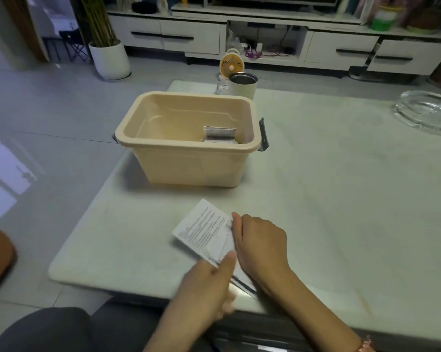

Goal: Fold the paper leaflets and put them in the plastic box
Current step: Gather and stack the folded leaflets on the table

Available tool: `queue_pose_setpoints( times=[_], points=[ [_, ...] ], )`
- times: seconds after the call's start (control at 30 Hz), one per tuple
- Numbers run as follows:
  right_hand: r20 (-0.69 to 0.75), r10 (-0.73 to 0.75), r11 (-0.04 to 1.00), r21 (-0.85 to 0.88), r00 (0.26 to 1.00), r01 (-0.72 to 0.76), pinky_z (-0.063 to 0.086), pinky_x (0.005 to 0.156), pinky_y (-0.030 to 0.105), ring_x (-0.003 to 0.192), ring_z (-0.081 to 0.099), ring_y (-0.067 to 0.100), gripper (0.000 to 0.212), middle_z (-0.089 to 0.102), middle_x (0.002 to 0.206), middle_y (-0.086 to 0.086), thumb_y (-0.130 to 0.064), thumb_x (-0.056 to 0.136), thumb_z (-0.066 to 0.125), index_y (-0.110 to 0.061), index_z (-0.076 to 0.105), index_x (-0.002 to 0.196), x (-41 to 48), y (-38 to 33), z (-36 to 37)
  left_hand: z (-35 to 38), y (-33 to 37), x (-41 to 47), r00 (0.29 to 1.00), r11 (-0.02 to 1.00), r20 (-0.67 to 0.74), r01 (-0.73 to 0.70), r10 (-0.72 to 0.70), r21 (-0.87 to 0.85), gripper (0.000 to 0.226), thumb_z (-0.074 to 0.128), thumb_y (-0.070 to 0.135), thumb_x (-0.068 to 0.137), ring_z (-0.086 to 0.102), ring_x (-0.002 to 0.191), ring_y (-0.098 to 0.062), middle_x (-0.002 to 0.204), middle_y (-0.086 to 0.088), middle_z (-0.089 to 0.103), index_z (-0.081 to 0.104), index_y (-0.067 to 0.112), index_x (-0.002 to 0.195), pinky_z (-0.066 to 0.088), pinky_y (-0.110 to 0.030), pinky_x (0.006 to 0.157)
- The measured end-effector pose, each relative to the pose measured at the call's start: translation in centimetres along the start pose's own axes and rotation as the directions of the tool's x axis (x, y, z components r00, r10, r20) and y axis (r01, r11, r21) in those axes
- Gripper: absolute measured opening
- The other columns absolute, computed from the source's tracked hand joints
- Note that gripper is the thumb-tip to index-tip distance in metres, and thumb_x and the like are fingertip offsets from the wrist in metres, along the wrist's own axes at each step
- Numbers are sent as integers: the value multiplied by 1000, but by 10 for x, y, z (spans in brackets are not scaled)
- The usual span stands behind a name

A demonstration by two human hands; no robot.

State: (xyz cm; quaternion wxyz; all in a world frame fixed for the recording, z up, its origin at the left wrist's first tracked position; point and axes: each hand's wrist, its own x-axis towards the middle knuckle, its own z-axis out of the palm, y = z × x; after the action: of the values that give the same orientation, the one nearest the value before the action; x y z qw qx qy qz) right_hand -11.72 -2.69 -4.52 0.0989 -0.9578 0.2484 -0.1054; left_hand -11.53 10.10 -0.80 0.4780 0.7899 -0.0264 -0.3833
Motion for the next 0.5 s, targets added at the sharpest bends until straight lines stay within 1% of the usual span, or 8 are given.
queue_pose_setpoints(
  times=[0.07,0.1,0.17,0.2,0.27,0.33,0.43,0.5],
  points=[
    [-101,-35,997,-70,994,28,24,46,26,50,55,23,39,56,55,1,-27,94,38,-17,53,60,-1,-2,5,-21,-5,1,951,841,-233,-50,206,539,39,40,52,92,61,82,-19,83,5,64,56,18,81,47,-29,76],
    [-182,-50,995,-98,982,33,20,45,24,42,49,22,37,50,47,0,-25,88,41,-17,50,53,0,-2,7,-22,-2,1,857,765,-344,-87,385,638,33,39,48,93,56,86,-18,86,8,60,55,21,82,41,-27,74],
    [-280,-67,993,-114,958,36,19,47,25,42,44,22,30,47,48,2,-20,82,47,-15,49,53,-1,-2,13,-10,5,10,663,710,-368,-363,652,604,24,36,35,94,50,88,-14,89,10,57,56,24,89,34,-22,72],
    [-312,-78,994,-99,947,50,21,48,26,45,44,22,21,47,52,3,-14,78,55,-14,50,58,-1,-2,16,1,6,20,621,686,-329,-511,712,518,26,34,33,93,49,87,-10,89,13,57,58,24,90,34,-16,73],
    [-338,-59,997,22,939,70,28,48,27,52,45,21,15,51,63,5,-3,66,66,-10,54,72,-5,-3,19,19,5,42,698,726,-226,-598,680,338,32,30,33,90,51,91,-5,93,15,59,59,23,97,38,-12,81],
    [-358,-44,986,133,933,98,35,49,27,57,49,21,22,55,72,7,0,66,62,-8,56,86,-8,-1,20,27,2,63,747,764,-198,-567,635,309,35,31,28,88,57,97,-14,100,6,64,60,20,106,46,-30,84],
    [-268,58,954,298,962,25,39,64,29,73,56,24,20,60,86,7,-2,80,52,-8,58,98,-9,1,15,31,-3,80,702,684,-186,-542,688,487,36,33,20,89,58,103,-21,108,0,65,61,16,111,45,-34,90],
    [-133,193,920,369,972,-132,28,75,26,86,53,20,23,61,97,3,-2,87,43,-12,58,102,-10,4,15,36,-8,84,635,586,-170,-532,754,612,34,37,19,87,57,111,-23,115,-4,64,63,13,108,42,-34,94]
  ],
)
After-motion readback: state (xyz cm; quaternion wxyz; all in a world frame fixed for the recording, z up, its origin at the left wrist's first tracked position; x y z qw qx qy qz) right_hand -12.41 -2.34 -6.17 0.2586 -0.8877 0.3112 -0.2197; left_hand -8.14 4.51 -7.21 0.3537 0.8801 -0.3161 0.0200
